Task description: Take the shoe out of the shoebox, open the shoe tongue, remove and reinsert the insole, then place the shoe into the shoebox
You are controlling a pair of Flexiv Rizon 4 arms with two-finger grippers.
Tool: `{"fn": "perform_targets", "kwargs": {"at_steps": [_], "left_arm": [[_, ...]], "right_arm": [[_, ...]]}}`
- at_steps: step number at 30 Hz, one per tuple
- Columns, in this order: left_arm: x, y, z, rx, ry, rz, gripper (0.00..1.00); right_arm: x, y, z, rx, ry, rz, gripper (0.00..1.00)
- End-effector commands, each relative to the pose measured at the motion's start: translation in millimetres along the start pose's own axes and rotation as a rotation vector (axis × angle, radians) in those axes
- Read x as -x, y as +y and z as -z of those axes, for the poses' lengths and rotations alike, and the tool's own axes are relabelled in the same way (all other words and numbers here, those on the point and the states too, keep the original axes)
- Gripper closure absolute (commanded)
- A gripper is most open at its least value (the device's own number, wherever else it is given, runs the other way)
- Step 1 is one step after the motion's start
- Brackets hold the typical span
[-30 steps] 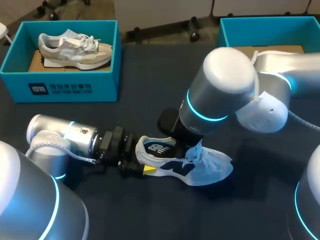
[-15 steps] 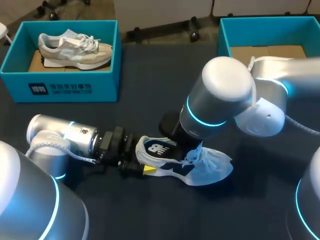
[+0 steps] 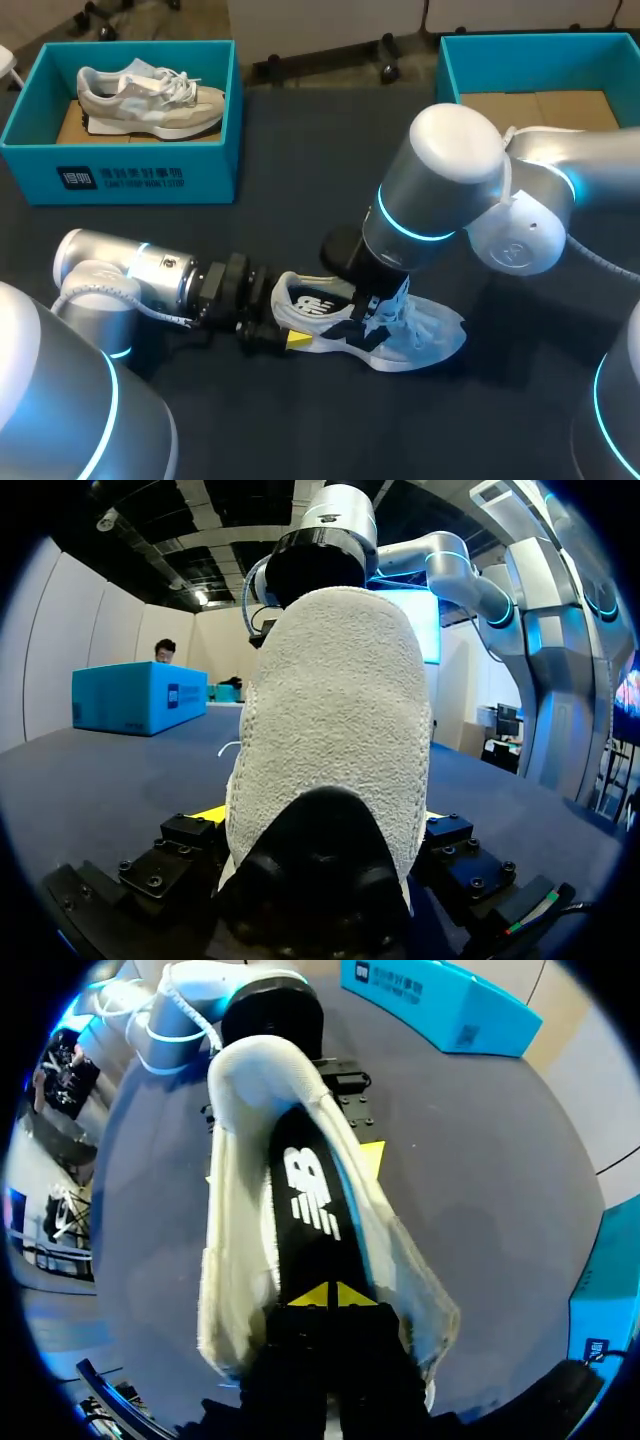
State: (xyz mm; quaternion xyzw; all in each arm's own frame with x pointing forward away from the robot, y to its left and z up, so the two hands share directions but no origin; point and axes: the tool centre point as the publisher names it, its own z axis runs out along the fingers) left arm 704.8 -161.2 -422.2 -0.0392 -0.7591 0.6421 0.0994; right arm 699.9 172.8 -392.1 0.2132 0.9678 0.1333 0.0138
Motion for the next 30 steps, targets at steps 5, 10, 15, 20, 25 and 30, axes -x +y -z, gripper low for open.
{"fn": "perform_targets", "kwargs": {"at_steps": [5, 10, 15, 20, 25, 30], "left_arm": [[0.8, 2, -1, -0.001, 0.0, 0.0, 1.0], [0.8, 2, -1, -0.001, 0.0, 0.0, 1.0], [0.8, 2, -1, -0.001, 0.0, 0.0, 1.0], [0.8, 2, -1, -0.001, 0.0, 0.0, 1.0], [0.8, 2, -1, -0.001, 0.0, 0.0, 1.0], [0.8, 2, -1, -0.001, 0.0, 0.0, 1.0]], "right_arm": [[-9.2, -9.5, 28, 0.055, 0.003, 0.019, 1.0], [-10.8, -7.5, 35, 0.017, -0.046, 0.014, 1.0], [-6.3, -4.2, 23, 0.009, -0.068, 0.021, 0.82], [-1.8, -2.1, 10, 0.003, -0.084, 0.009, 0.7], [-0.7, 0.9, 1, -0.038, -0.102, -0.008, 0.69], [0.2, 2.1, -6, -0.046, -0.099, -0.011, 0.68]]}}
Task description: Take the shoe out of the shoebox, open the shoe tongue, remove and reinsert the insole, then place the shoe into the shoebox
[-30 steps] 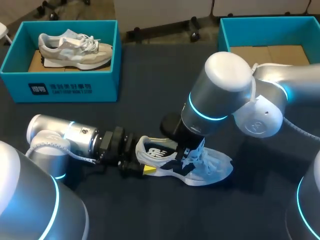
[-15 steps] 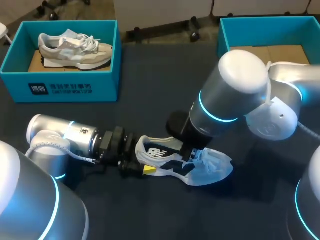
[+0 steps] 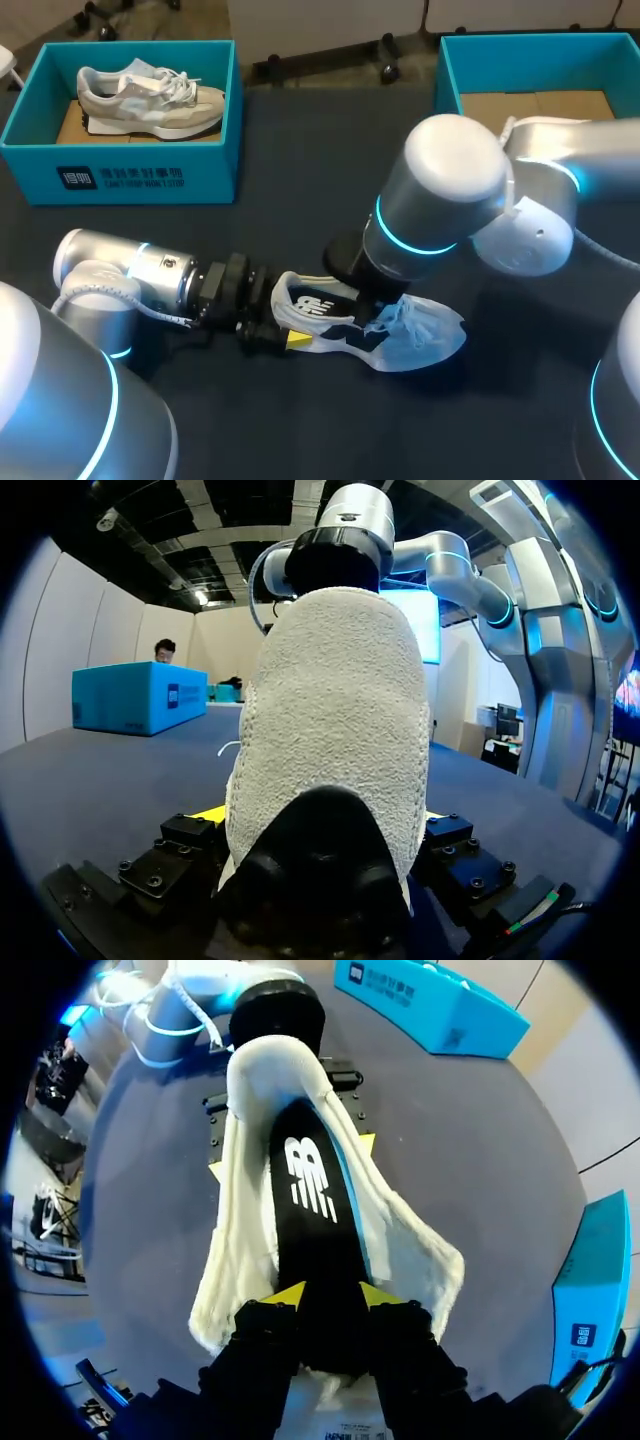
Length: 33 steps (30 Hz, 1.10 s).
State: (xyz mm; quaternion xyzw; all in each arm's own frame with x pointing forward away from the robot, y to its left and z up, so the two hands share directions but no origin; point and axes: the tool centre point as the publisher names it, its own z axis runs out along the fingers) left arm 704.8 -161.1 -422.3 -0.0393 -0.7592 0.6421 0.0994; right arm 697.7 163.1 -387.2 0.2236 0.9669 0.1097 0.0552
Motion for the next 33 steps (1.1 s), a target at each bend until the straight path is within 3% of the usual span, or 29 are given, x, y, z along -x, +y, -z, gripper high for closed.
{"fn": "perform_targets", "kwargs": {"at_steps": [1, 9, 21, 23, 26, 33], "left_arm": [[0.8, 2, -1, -0.001, 0.0, 0.0, 1.0], [0.8, 2, -1, -0.001, 0.0, 0.0, 1.0], [0.8, 2, -1, -0.001, 0.0, 0.0, 1.0], [0.8, 2, -1, -0.001, 0.0, 0.0, 1.0], [0.8, 2, -1, -0.001, 0.0, 0.0, 1.0], [0.8, 2, -1, -0.001, 0.0, 0.0, 1.0]], "right_arm": [[-2.6, 10.9, -14, -0.021, -0.01, -0.004, 0.67], [-3.5, 13.5, -21, -0.051, -0.043, -0.024, 0.63], [-17.5, 12.6, -51, -0.125, 0.059, -0.034, 0.58], [-19.6, 9.9, -52, -0.132, 0.082, -0.04, 0.65], [-22.4, 5.3, -51, -0.134, 0.097, -0.043, 1.0], [-29.1, -5.0, -35, -0.099, 0.11, -0.042, 1.0]]}}
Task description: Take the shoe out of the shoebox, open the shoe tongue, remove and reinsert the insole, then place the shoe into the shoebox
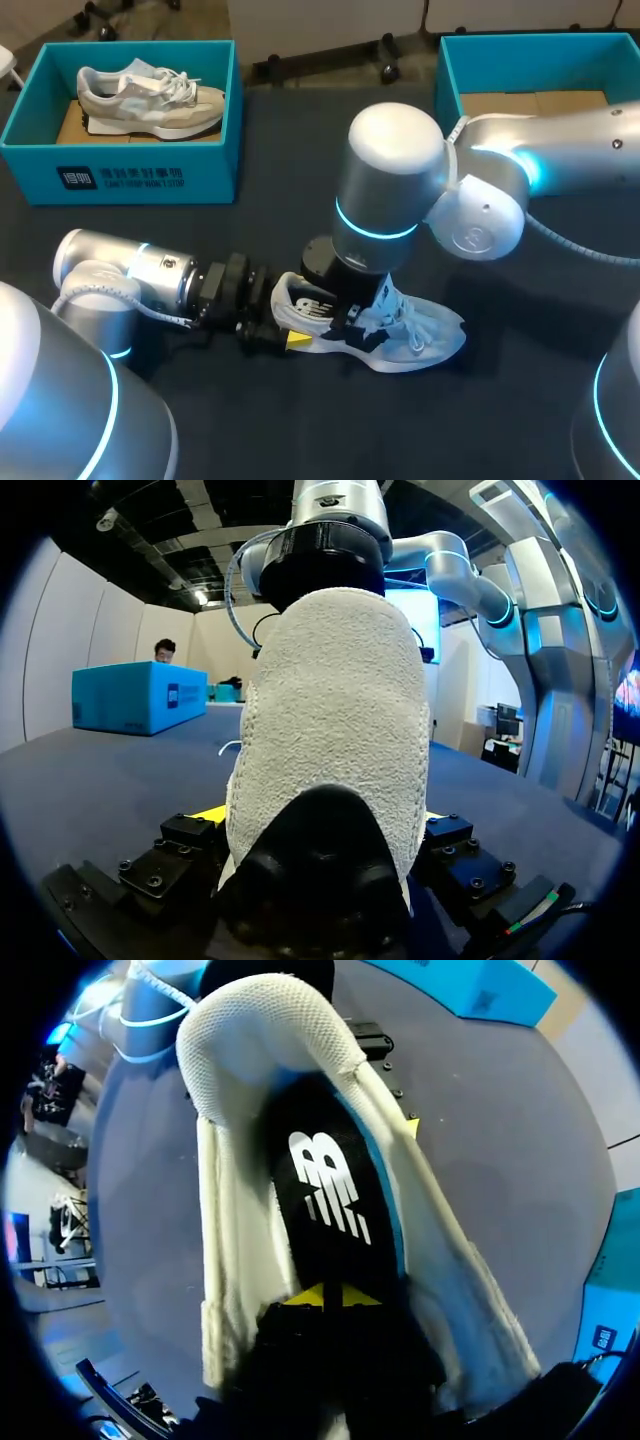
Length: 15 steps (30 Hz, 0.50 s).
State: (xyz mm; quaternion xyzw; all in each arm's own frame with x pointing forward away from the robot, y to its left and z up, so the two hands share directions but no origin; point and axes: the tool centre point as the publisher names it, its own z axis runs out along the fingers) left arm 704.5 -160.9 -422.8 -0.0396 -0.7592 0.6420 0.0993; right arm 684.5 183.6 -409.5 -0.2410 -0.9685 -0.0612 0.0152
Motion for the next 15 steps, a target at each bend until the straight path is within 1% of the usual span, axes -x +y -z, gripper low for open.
{"fn": "perform_targets", "kwargs": {"at_steps": [1, 3, 4, 6, 7, 9, 10, 13, 15], "left_arm": [[1.1, 2, -1, -0.001, -0.001, 0.0, 1.0], [1.1, 2, -1, -0.001, -0.001, 0.0, 1.0], [1.1, 2, -1, -0.001, -0.001, 0.0, 1.0], [1.1, 2, -1, -0.001, -0.001, 0.0, 1.0], [1.1, 2, -1, -0.001, -0.001, 0.0, 1.0], [1.1, 2, -1, -0.001, -0.001, 0.0, 1.0], [1.1, 2, -1, -0.001, -0.001, 0.0, 1.0], [1.1, 2, -1, -0.001, -0.001, 0.0, 1.0], [1.1, 2, -1, -0.001, -0.001, 0.0, 1.0]], "right_arm": [[-5.5, -12.0, -10, 0.039, -0.003, 0.006, 1.0], [-5.4, -13.7, -3, 0.058, -0.011, 0.008, 1.0], [-4.8, -14.6, 2, 0.085, -0.011, 0.013, 1.0], [-4.0, -15.3, 11, 0.105, -0.02, 0.016, 1.0], [-3.5, -15.1, 16, 0.132, -0.02, 0.027, 1.0], [-2.3, -14.5, 23, 0.152, -0.029, 0.035, 1.0], [-1.5, -14.2, 26, 0.177, -0.03, 0.047, 1.0], [0.9, -12.8, 35, 0.216, -0.041, 0.063, 1.0], [1.8, -11.4, 39, 0.227, -0.051, 0.066, 1.0]]}}
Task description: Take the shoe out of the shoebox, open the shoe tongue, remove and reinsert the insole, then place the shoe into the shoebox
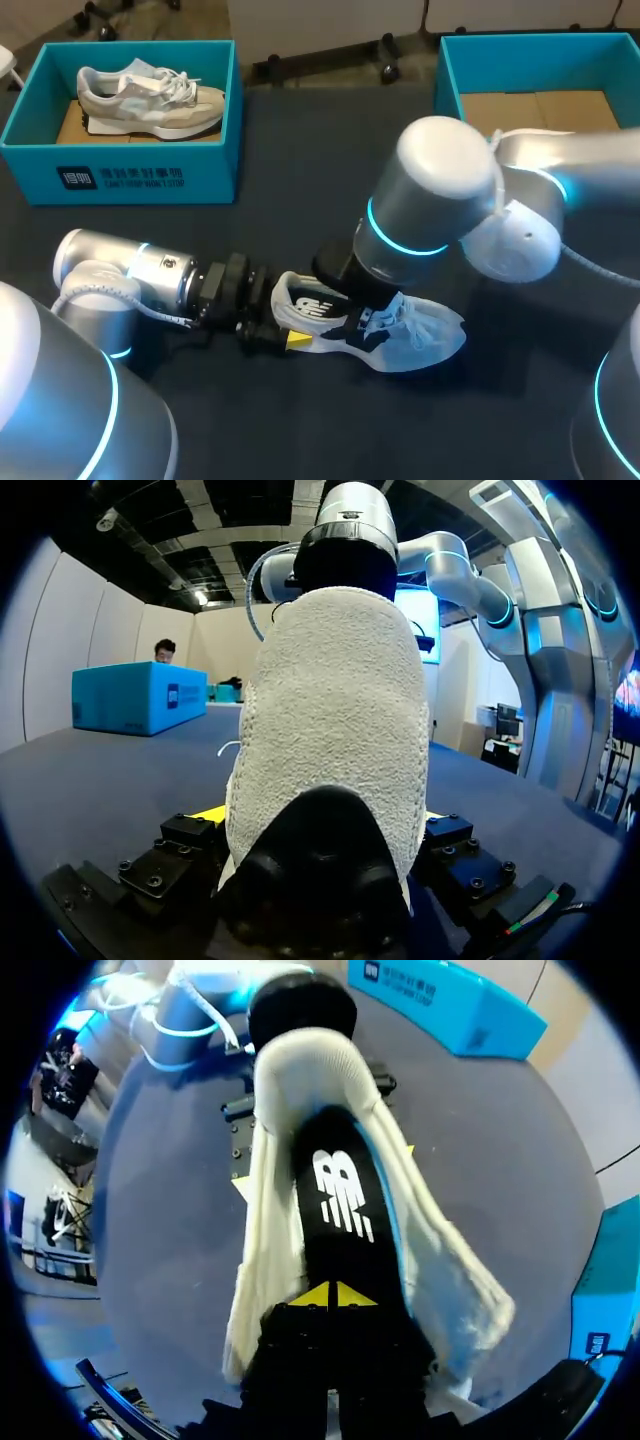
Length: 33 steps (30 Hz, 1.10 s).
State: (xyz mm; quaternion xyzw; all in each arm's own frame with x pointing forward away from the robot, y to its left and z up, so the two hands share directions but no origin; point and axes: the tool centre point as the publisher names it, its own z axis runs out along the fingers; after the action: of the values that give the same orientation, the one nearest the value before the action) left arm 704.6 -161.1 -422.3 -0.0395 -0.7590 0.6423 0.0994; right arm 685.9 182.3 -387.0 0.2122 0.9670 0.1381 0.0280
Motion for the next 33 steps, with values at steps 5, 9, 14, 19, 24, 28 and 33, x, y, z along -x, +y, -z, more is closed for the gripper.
{"fn": "perform_targets", "kwargs": {"at_steps": [5, 9, 14, 19, 24, 28, 33], "left_arm": [[1.0, 2, -1, 0.0, -0.001, 0.0, 1.0], [1.0, 2, -1, 0.0, -0.001, 0.0, 1.0], [1.0, 2, -1, 0.0, -0.001, 0.0, 1.0], [1.0, 2, -1, 0.0, -0.001, 0.0, 1.0], [1.0, 2, -1, 0.0, -0.001, 0.0, 1.0], [1.0, 2, -1, 0.0, -0.001, 0.0, 1.0], [1.0, 2, -1, 0.0, -0.001, 0.0, 1.0]], "right_arm": [[6.2, -9.5, 21, 0.109, -0.008, 0.013, 1.0], [9.4, -10.1, 21, 0.103, -0.009, -0.002, 1.0], [10.2, 0.3, 13, 0.035, -0.062, 0.006, 1.0], [7.9, 5.6, 3, -0.027, -0.132, -0.01, 0.82], [4.1, 12.2, 0, -0.07, -0.206, -0.013, 0.74], [4.6, 13.8, -2, -0.1, -0.244, -0.035, 0.71], [9.5, 12.5, -6, -0.128, -0.267, -0.059, 0.71]]}}
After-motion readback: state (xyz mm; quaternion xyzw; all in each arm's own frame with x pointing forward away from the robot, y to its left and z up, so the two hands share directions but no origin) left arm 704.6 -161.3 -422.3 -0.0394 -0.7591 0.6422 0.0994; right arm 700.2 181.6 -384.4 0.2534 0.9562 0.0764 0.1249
